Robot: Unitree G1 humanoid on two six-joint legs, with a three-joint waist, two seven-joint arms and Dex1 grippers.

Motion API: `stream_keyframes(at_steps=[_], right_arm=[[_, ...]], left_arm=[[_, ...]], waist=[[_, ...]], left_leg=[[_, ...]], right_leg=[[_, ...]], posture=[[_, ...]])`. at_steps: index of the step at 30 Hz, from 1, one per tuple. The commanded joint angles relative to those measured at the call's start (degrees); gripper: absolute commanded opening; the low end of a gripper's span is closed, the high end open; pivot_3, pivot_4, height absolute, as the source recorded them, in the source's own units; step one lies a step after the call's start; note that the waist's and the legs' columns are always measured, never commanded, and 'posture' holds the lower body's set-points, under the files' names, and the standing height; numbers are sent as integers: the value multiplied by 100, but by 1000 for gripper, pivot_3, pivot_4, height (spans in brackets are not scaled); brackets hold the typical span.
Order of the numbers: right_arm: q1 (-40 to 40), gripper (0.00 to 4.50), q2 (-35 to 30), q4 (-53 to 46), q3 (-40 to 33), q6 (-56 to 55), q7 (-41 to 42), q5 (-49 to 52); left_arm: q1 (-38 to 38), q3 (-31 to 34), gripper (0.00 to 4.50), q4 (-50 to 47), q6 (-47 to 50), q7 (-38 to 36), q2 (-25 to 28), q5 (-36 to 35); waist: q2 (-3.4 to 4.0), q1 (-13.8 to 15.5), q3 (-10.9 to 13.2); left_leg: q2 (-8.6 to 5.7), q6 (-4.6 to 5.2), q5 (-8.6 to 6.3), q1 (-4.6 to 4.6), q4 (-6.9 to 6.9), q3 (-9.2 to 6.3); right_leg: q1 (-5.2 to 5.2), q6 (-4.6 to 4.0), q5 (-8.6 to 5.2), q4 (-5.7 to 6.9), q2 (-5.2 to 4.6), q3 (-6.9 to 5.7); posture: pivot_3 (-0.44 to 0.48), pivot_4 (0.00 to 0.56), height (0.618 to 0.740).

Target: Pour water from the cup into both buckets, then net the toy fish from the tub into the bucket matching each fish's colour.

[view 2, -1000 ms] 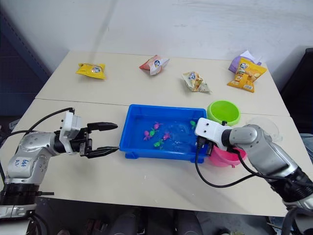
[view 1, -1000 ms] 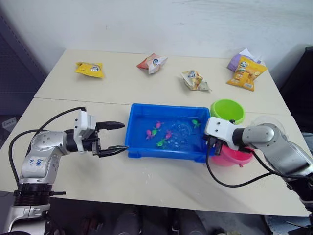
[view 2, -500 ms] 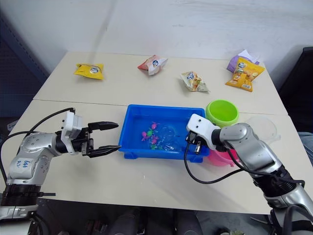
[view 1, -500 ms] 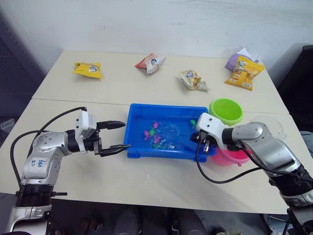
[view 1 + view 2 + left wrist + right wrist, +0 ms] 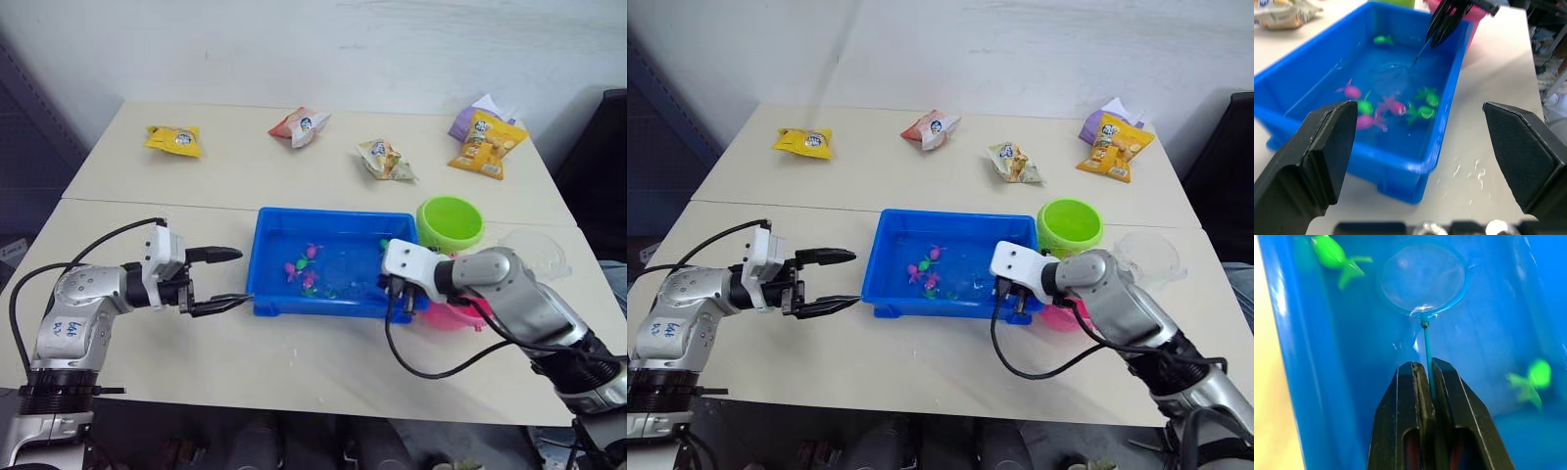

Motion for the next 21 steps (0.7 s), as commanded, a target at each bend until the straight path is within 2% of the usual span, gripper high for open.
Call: stream_keyframes(at_steps=[1, 10, 21], right_arm=[[-220, 0, 244, 50, -4, -70, 106, 8], [-347, 0, 626, 224, -151, 204, 317, 204], [-259, 0, 562, 191, -524, 420, 261, 400]], left_arm=[[74, 110, 4411, -37, -110, -44, 73, -32], [181, 183, 4411, -94, -126, 25, 77, -49], [228, 171, 4411, -125, -153, 106, 22, -72]], waist=[[0, 2, 0], [0, 4, 0], [0, 2, 0]], left_leg=[[0, 0, 0, -1, -1, 0], [-1, 1, 0, -6, 0, 0], [-1, 1, 0, -7, -1, 1]], right_leg=[[-1, 0, 0, -1, 0, 0], [-6, 0, 0, 1, -1, -1], [-9, 0, 0, 3, -1, -1]], posture=[[0, 150, 738], [0, 150, 738], [0, 150, 738]])
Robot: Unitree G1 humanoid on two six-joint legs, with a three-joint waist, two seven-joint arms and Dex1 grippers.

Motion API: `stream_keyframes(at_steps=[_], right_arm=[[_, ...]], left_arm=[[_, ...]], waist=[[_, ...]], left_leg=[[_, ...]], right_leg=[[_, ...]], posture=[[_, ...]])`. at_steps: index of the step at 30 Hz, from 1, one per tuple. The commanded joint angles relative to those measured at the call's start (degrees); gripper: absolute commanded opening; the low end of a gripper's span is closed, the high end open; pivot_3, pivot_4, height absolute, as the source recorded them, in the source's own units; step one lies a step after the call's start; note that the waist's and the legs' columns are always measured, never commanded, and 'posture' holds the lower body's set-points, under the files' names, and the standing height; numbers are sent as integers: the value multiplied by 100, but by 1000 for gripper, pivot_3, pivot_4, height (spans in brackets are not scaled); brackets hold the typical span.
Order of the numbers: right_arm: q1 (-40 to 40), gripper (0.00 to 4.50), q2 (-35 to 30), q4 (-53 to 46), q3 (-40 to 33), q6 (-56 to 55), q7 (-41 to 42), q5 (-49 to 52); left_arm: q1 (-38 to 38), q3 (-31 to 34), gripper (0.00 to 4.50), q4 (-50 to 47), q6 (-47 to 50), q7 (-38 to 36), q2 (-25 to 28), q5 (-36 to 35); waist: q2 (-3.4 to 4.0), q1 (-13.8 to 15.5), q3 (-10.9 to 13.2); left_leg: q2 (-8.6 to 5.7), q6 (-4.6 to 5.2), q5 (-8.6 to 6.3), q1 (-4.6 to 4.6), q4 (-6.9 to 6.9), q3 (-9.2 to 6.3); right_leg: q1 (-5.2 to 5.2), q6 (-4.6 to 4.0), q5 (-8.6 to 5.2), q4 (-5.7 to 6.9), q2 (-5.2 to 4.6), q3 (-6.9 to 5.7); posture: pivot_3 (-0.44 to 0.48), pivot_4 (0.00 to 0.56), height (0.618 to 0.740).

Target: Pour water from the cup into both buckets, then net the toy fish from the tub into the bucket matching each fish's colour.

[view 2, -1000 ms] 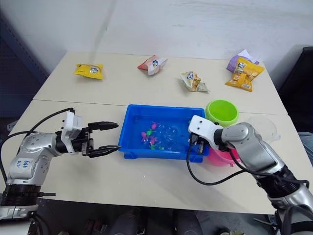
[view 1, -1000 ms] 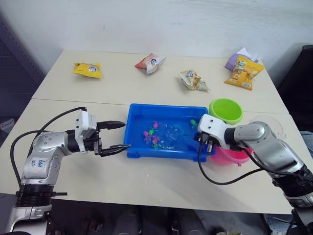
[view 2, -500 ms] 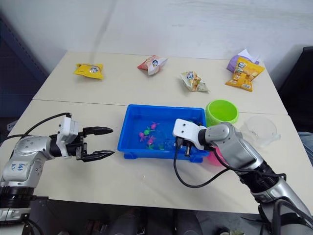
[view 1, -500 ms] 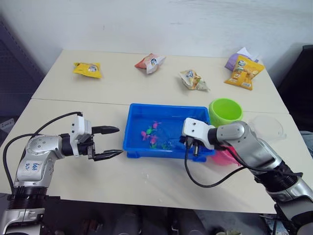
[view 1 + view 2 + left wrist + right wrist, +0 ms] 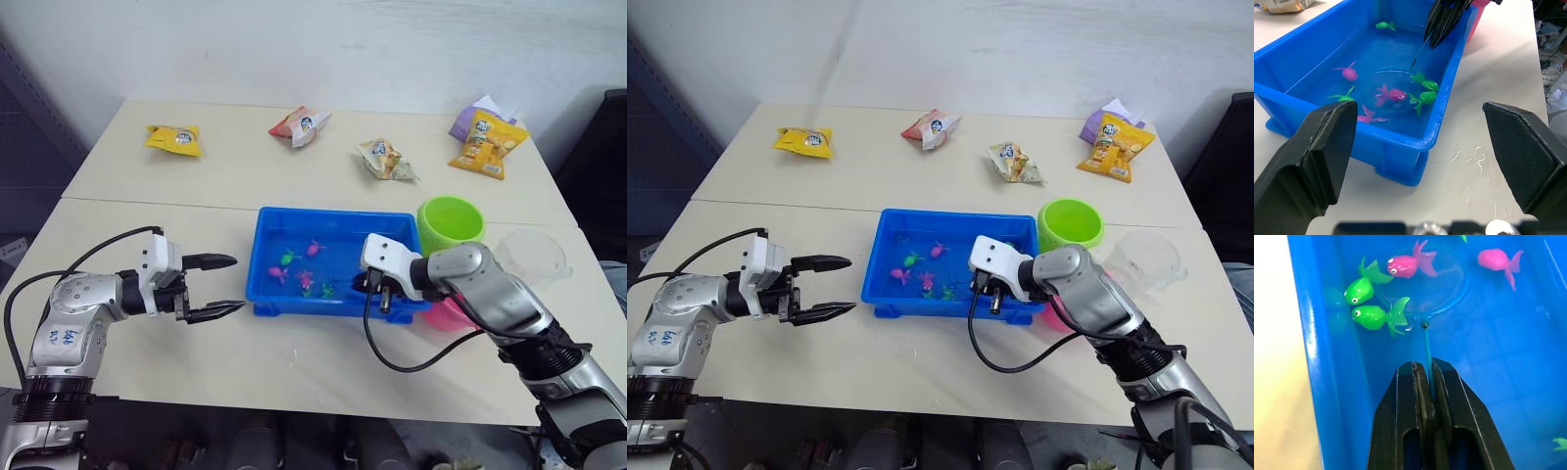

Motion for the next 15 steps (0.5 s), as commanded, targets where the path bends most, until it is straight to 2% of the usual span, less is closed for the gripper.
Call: stream_keyframes(at_steps=[1, 10, 15], right_arm=[[-26, 0, -85, -115, -349, -19, -54, 104], [126, 0, -105, -158, -773, 178, -56, 426], [469, 0, -385, -625, -1351, 275, 161, 975]], left_arm=[[41, 131, 4411, -118, -63, 30, 14, -74], [-14, 94, 4411, -83, -64, 24, 15, -68], [-243, 49, 4411, -133, 1, 18, -54, -154]], waist=[[0, 1, 0], [0, -1, 0], [0, 12, 0]], left_leg=[[0, 0, 0, 0, 0, 0], [0, 0, 0, 0, -1, 0], [0, 1, 0, -4, -3, -1]], right_leg=[[0, 0, 0, 0, 0, 0], [0, 0, 0, 0, 0, 0], [0, 0, 0, 0, 0, -1]], posture=[[0, 150, 738], [0, 150, 738], [0, 150, 738]])
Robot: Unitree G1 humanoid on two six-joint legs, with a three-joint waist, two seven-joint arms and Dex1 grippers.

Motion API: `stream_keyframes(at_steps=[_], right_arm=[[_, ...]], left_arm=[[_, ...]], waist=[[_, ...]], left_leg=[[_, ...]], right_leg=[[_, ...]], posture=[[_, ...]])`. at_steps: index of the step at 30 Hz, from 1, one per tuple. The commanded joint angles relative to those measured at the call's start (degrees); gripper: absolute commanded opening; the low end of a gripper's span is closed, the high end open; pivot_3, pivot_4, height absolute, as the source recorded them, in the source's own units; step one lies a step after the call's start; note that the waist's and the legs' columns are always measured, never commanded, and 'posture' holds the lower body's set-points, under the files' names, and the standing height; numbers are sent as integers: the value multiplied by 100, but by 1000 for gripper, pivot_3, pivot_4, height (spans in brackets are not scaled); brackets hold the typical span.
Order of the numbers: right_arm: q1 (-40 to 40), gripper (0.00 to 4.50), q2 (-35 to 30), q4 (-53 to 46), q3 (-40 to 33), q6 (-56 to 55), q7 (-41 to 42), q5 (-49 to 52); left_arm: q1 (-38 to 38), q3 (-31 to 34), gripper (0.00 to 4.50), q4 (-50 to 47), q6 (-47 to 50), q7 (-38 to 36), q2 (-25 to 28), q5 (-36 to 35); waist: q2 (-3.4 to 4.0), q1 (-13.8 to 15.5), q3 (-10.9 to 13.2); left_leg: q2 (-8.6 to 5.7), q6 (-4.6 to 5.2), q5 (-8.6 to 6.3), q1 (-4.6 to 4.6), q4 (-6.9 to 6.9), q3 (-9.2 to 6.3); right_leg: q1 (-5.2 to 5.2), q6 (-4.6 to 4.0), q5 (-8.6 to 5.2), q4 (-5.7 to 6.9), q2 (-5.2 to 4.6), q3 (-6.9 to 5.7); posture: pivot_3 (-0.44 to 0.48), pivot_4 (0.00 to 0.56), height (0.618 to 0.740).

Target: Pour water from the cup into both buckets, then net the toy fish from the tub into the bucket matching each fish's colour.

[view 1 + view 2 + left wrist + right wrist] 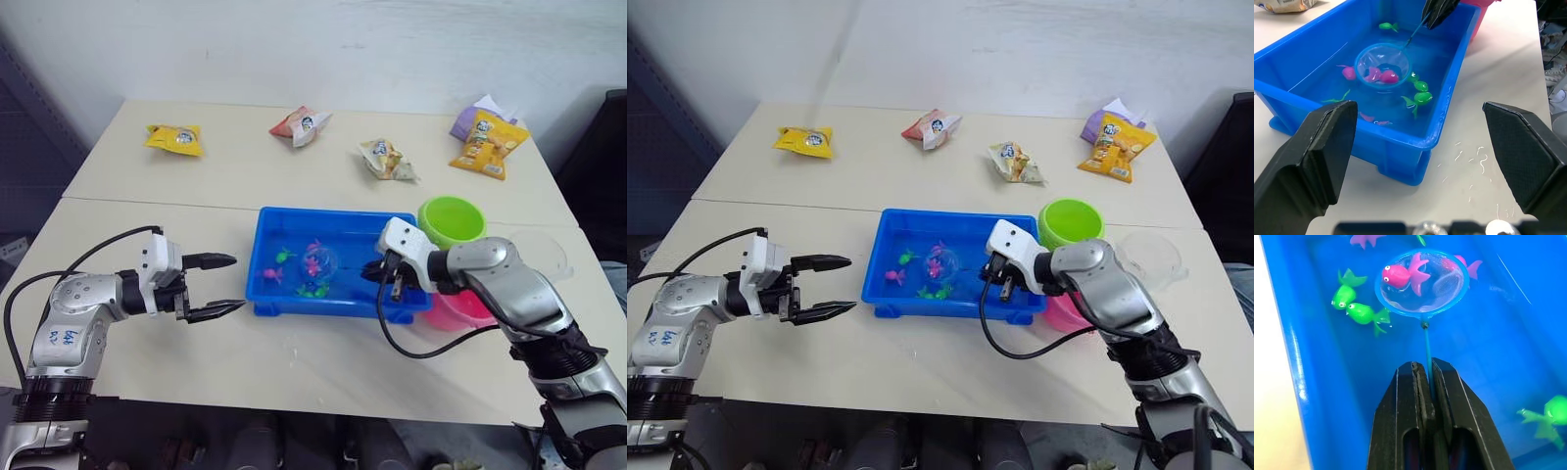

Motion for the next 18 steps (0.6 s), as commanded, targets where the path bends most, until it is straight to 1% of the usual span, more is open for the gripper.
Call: stream_keyframes(at_steps=[1, 3, 5, 8, 12, 16, 18], right_arm=[[224, 0, -339, -563, -564, -126, 129, 299], [511, 0, -600, -860, -851, -180, 201, 443], [729, 0, -680, -1116, -1246, 21, 134, 727], [1306, 0, -677, -1611, -2306, 294, -63, 1252], [2302, 0, -626, -2323, -3609, 136, -35, 1804], [3296, 0, -556, -2924, -4790, 199, -212, 2046], [3694, 0, -514, -3072, -5225, 212, -256, 2078]], left_arm=[[-251, 55, 4411, -153, 65, 8, -48, -194], [-408, 30, 4411, -180, 190, 2, -92, -270], [-571, -29, 4411, -160, 282, -31, -134, -311], [-961, -235, 4411, -10, 341, -188, -239, -299], [-1300, -447, 4411, 58, 456, -292, -503, -358], [-1588, -738, 4411, 263, 478, -469, -782, -276], [-1711, -852, 4411, 372, 465, -557, -879, -240]], waist=[[0, 13, 0], [0, 43, 0], [0, 48, 0], [0, 54, 0], [0, 106, 0], [0, 148, 0], [0, 161, 0]], left_leg=[[0, 1, -1, 0, 0, 1], [-2, 2, -1, -3, 2, -2], [-2, 5, -3, -3, 1, -2], [-2, 4, -2, -2, 1, -2], [-1, 3, -2, 2, -4, -3], [-1, 4, -1, 5, 0, -3], [-1, 4, -1, 5, 1, -3]], right_leg=[[0, 0, 0, 0, 0, 0], [2, 0, 0, -2, -1, -3], [4, 2, 1, -3, -1, -4], [6, 3, 1, -2, 0, -4], [14, 3, 2, -2, 5, -5], [21, 6, 3, -1, 11, -4], [24, 7, 4, -1, 12, -4]], posture=[[0, 150, 738], [0, 150, 738], [0, 150, 738], [0, 150, 738], [0, 150, 738], [0, 150, 738], [0, 150, 738]])
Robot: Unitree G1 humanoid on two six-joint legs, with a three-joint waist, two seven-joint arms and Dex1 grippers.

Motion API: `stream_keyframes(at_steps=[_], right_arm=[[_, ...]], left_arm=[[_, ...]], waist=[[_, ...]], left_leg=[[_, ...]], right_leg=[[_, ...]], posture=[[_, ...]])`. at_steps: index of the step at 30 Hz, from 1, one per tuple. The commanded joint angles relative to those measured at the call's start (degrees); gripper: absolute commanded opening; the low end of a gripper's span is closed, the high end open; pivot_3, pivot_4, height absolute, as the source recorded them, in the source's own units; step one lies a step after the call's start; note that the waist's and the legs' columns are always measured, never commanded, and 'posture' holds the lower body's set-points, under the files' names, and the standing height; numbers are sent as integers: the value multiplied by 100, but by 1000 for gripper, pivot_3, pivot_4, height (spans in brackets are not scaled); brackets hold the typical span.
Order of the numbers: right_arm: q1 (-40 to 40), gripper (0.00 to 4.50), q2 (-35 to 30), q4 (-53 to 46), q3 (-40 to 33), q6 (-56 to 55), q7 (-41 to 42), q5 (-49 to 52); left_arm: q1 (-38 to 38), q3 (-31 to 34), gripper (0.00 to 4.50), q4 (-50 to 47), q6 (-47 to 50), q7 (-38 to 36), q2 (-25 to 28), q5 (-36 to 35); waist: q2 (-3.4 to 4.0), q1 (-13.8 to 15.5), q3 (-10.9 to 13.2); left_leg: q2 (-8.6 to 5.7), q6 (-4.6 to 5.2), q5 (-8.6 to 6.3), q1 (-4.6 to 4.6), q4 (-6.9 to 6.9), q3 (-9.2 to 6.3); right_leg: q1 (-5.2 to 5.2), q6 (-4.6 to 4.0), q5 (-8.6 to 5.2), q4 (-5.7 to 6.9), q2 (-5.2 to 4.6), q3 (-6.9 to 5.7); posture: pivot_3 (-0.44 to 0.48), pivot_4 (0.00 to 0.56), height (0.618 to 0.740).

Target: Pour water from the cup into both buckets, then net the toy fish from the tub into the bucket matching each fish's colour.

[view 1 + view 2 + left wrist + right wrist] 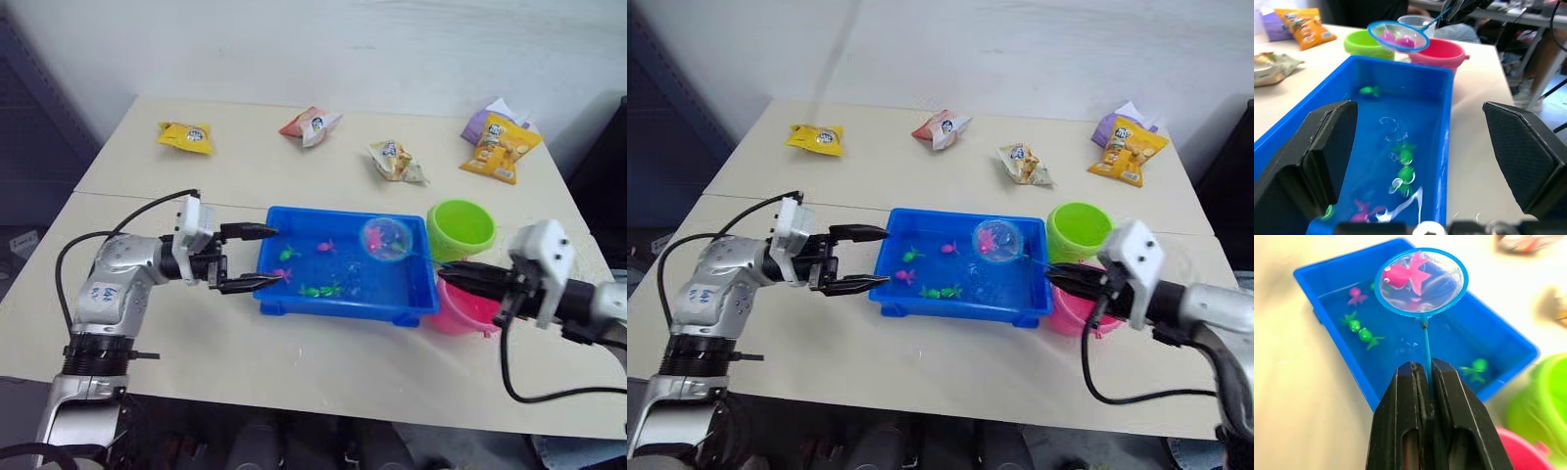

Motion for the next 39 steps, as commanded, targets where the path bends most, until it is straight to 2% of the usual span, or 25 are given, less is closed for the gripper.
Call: stream_keyframes(at_steps=[1, 4, 7, 12, 18, 21, 28, 32, 39], right_arm=[[825, 0, 86, -542, -1227, -29, -113, 188], [1748, 0, 471, -561, -2168, -407, -61, 173], [2136, 0, 893, -361, -2482, -1004, -178, 152], [2984, 0, 1481, 361, -2384, -3338, -144, -1018], [3052, 0, 1680, 1455, -2093, -6272, -581, -2230], [3039, 0, 1612, 1760, -1976, -6923, -808, -2420], [2808, 0, 979, 2673, -1670, -8680, -2031, -4509], [2663, 0, 820, 3141, -1954, -9754, -3540, -6158], [2585, 0, 516, 3141, -1795, -9816, -4931, -7479]], left_arm=[[-341, -217, 4411, 193, -47, -248, -189, 11], [-640, -403, 4411, 515, -141, -443, -421, 75], [-787, -505, 4411, 741, -248, -566, -580, 149], [-914, -584, 4411, 843, -276, -633, -790, 190], [-866, -564, 4411, 780, -224, -596, -852, 222], [-846, -570, 4411, 740, -201, -571, -865, 227], [-720, -554, 4411, 628, -201, -452, -849, 263], [-561, -572, 4411, 587, -284, -384, -853, 301], [-485, -605, 4411, 587, -410, -367, -857, 378]], waist=[[0, 11, 0], [-1, 45, -1], [0, 32, -2], [0, -19, -2], [1, -37, -2], [1, -32, -2], [1, -22, -2], [1, -21, -2], [1, -36, -2]], left_leg=[[-1, 1, 0, 0, 1, 0], [-4, 2, 0, 1, 3, 0], [-4, 2, 0, 4, 2, 8], [-5, 2, 1, 14, 0, 13], [-5, -5, 5, 52, -9, 37], [-4, -9, 6, 64, -17, 39], [-4, -16, 10, 70, -18, 45], [-4, -22, 13, 70, -21, 44], [-4, -27, 16, 76, -20, 48]], right_leg=[[1, 2, 1, 0, 0, 0], [6, 5, 3, -2, 4, 1], [5, 7, 4, -3, 7, 9], [5, 9, 4, -14, 9, 20], [18, 8, 4, -3, 10, 42], [26, 6, 3, -2, 9, 45], [25, 2, 0, 2, 9, 50], [24, -2, -2, 1, 9, 49], [25, -3, -2, 6, 11, 54]], posture=[[0, 150, 738], [0, 150, 738], [0, 150, 738], [0, 150, 738], [0, 150, 738], [0, 150, 738], [0, 150, 738], [0, 150, 738], [0, 150, 738]])
